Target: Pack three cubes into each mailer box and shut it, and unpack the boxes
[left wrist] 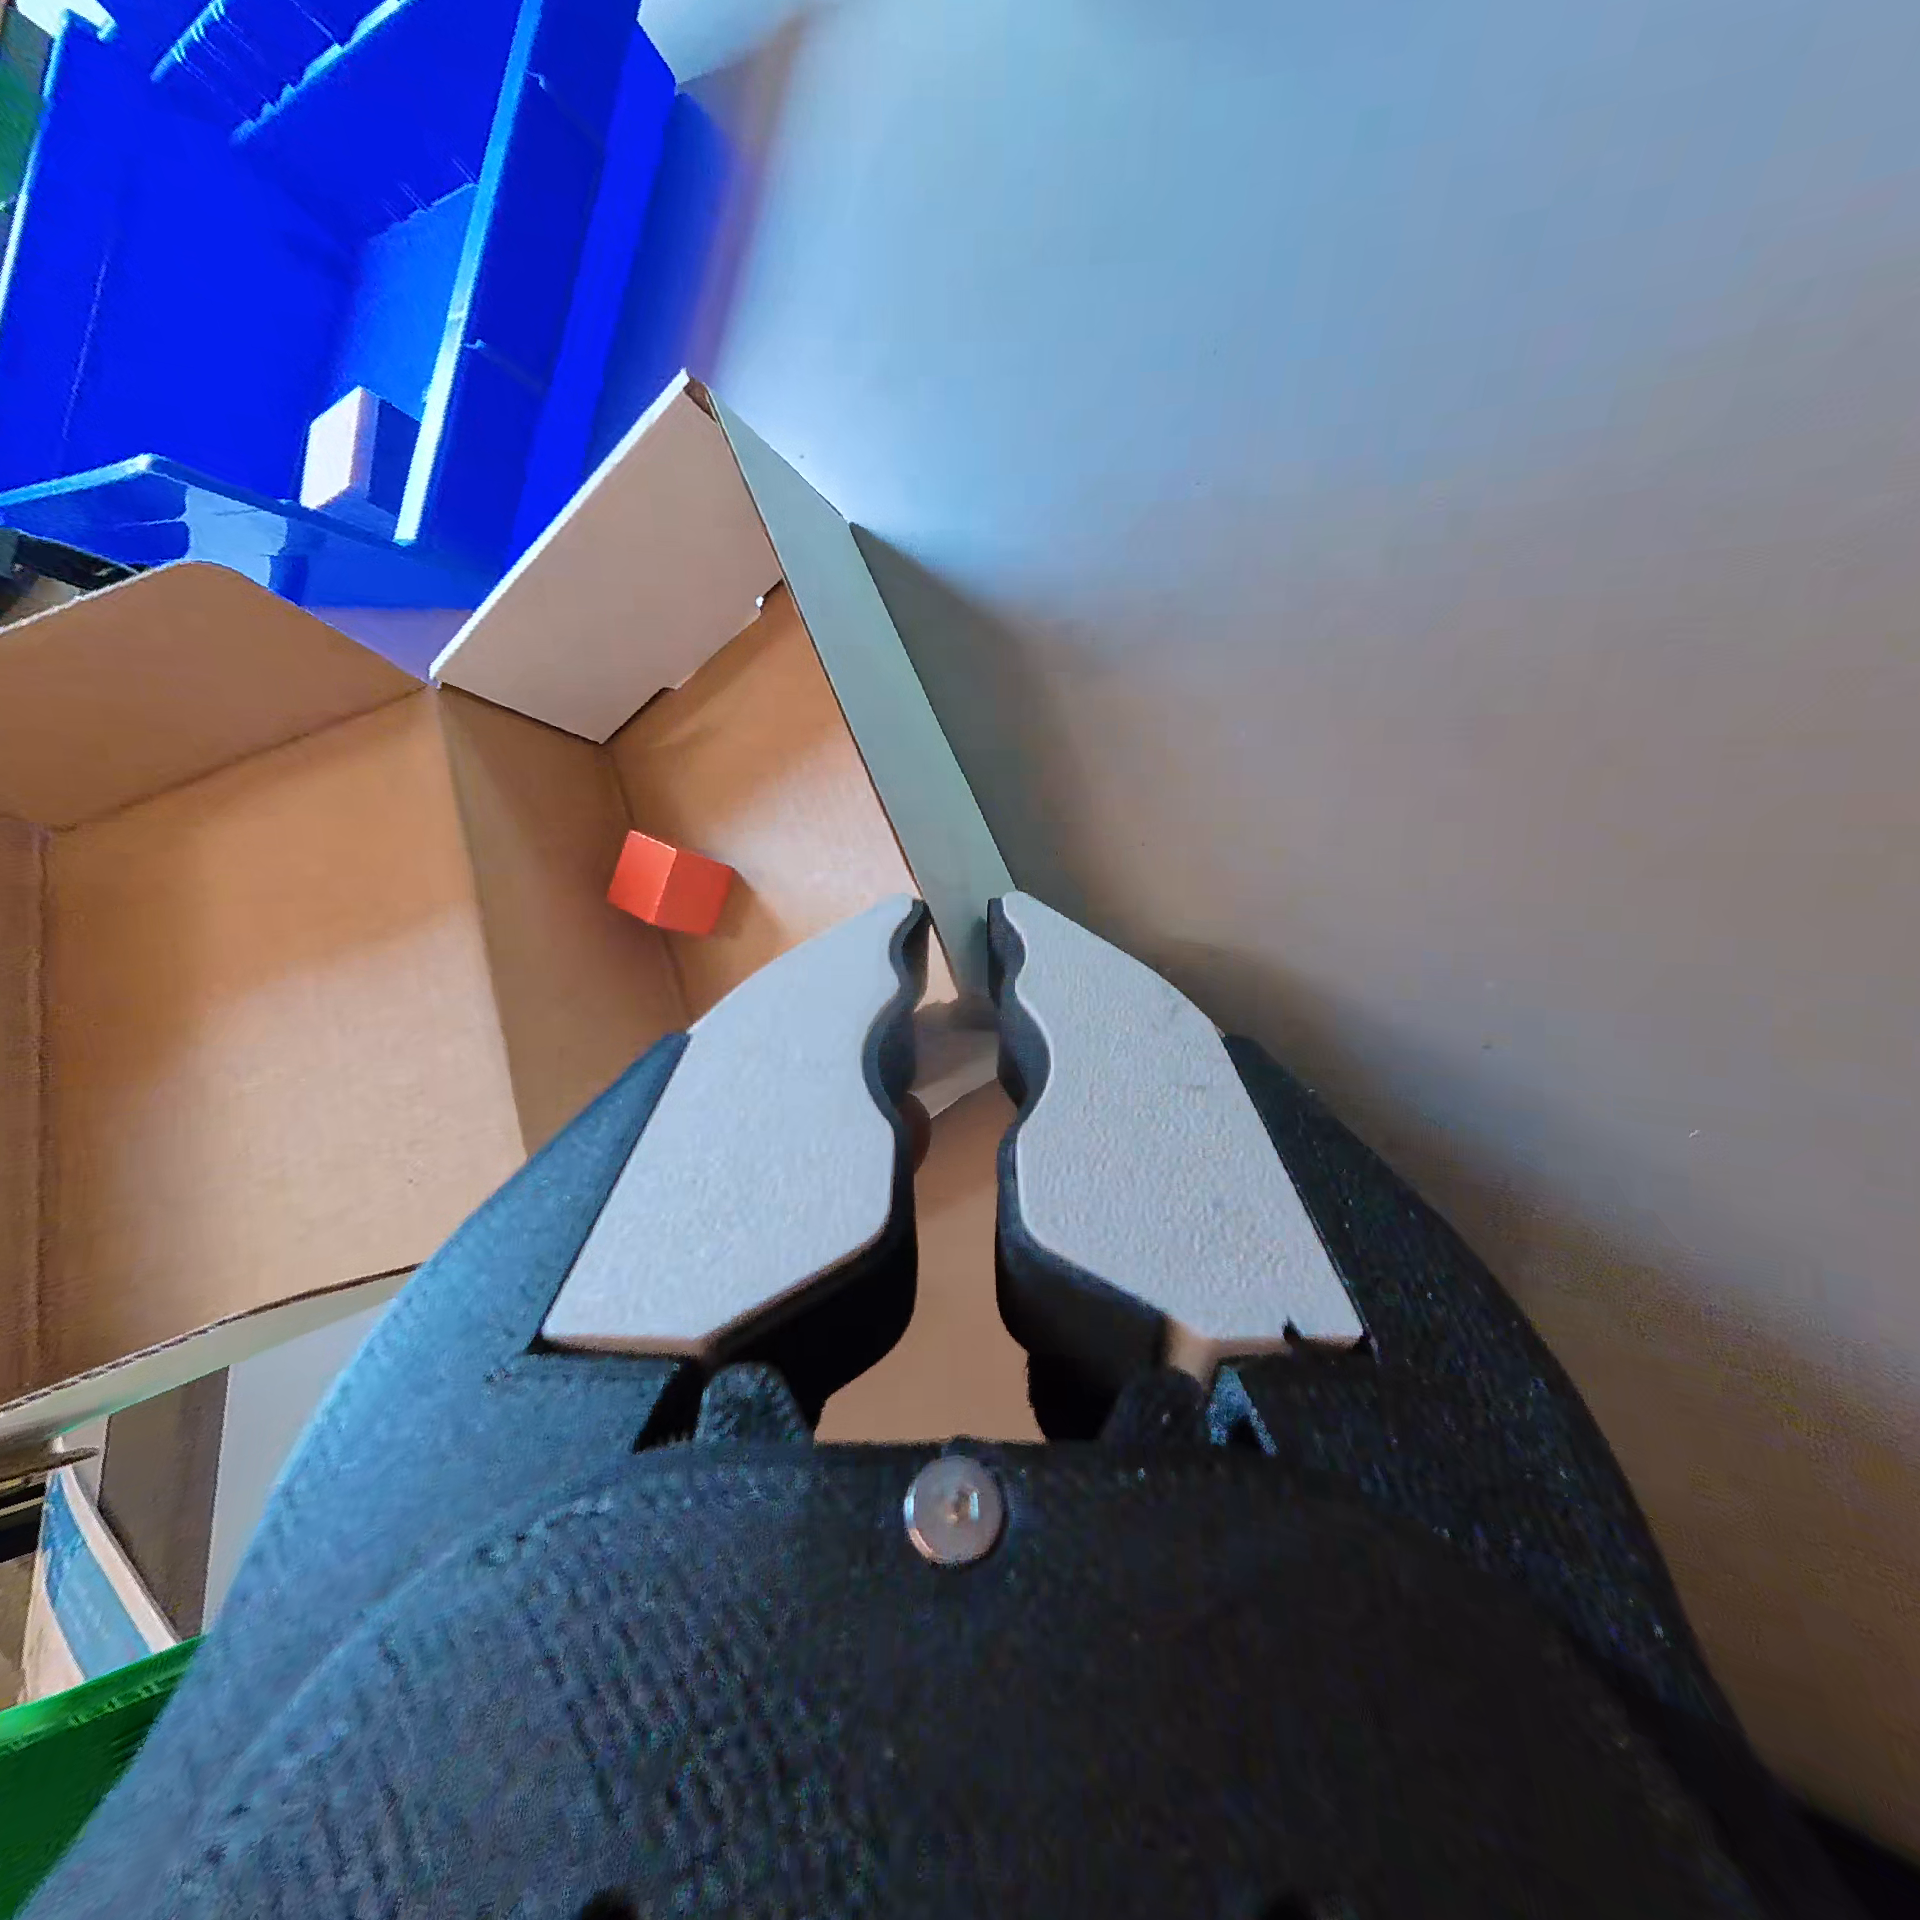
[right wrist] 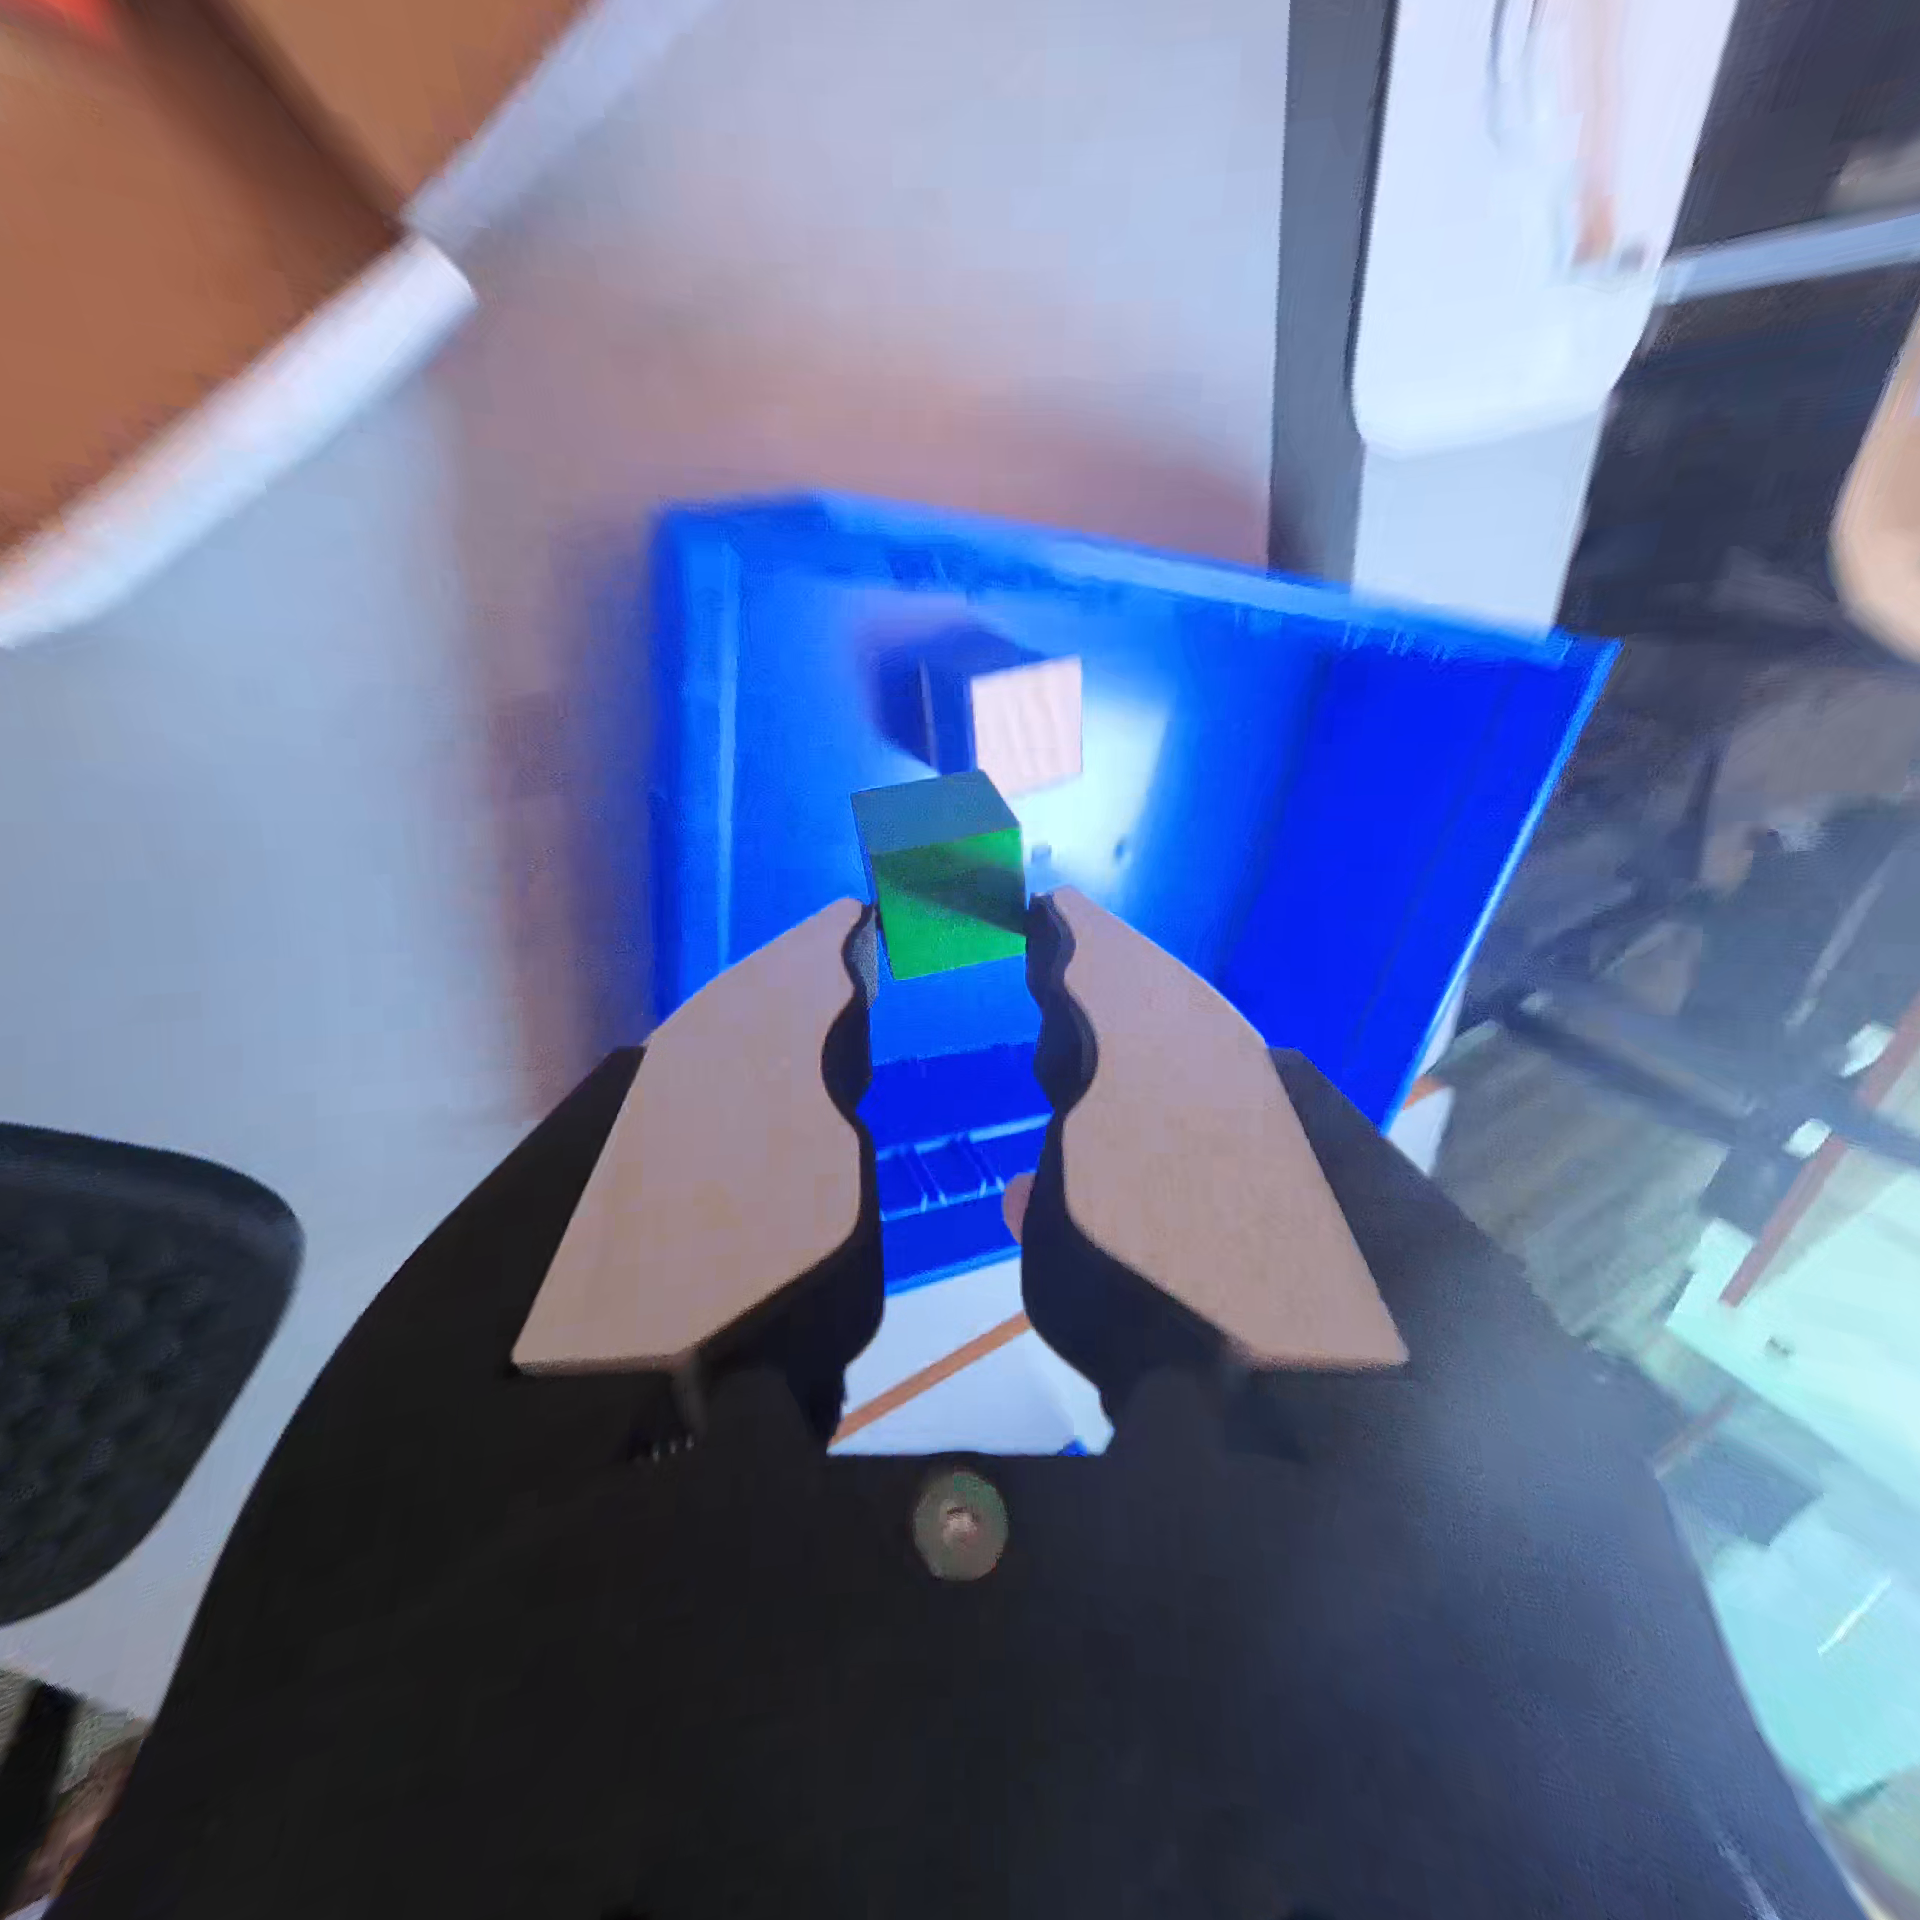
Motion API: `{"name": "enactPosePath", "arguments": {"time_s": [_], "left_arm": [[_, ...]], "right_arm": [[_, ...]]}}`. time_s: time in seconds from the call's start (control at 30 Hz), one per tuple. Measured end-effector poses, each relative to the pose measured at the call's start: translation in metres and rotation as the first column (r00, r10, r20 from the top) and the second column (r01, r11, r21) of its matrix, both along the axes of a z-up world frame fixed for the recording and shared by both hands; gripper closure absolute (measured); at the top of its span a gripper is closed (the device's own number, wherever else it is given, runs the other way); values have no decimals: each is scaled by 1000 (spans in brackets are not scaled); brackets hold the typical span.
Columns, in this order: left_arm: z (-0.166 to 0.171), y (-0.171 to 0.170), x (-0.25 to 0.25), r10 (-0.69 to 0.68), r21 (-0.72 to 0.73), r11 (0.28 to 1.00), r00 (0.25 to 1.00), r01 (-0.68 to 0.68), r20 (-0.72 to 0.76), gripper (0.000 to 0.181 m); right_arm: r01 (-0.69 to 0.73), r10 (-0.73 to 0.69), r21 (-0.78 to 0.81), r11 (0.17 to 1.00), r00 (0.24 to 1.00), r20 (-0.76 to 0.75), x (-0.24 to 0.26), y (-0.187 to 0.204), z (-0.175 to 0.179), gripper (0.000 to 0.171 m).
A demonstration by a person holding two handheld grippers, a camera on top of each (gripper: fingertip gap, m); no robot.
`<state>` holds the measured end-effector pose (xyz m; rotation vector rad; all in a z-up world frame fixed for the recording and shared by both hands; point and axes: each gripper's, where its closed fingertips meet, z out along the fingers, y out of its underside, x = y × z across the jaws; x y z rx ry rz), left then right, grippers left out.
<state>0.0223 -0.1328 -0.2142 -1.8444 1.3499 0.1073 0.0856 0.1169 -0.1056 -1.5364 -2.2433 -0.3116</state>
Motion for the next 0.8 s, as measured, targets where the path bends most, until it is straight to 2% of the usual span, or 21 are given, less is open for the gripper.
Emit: {"name": "enactPosePath", "arguments": {"time_s": [0.03,0.2,0.4,0.57,0.67,0.8], "left_arm": [[0,0,0,0,1,1000,1000,0,-3,171],[0,0,0,2,0,1000,1000,-2,2,171],[0,0,0,-1,-4,1000,1000,1,16,171],[0,-1,0,-2,-7,1000,1000,2,18,171],[0,-1,0,-5,-7,1000,1000,5,17,171],[0,-1,0,-6,-7,1000,1000,6,20,171]], "right_arm": [[49,-49,-10,999,999,22,9,16,-10,143],[200,-188,-79,977,973,137,37,60,-73,143],[255,-226,-101,962,946,232,40,80,-122,143],[247,-217,-122,961,952,214,34,84,-126,142],[217,-193,-110,970,961,197,29,86,-121,124],[133,-123,-185,974,990,64,-2,76,-108,120]]}}
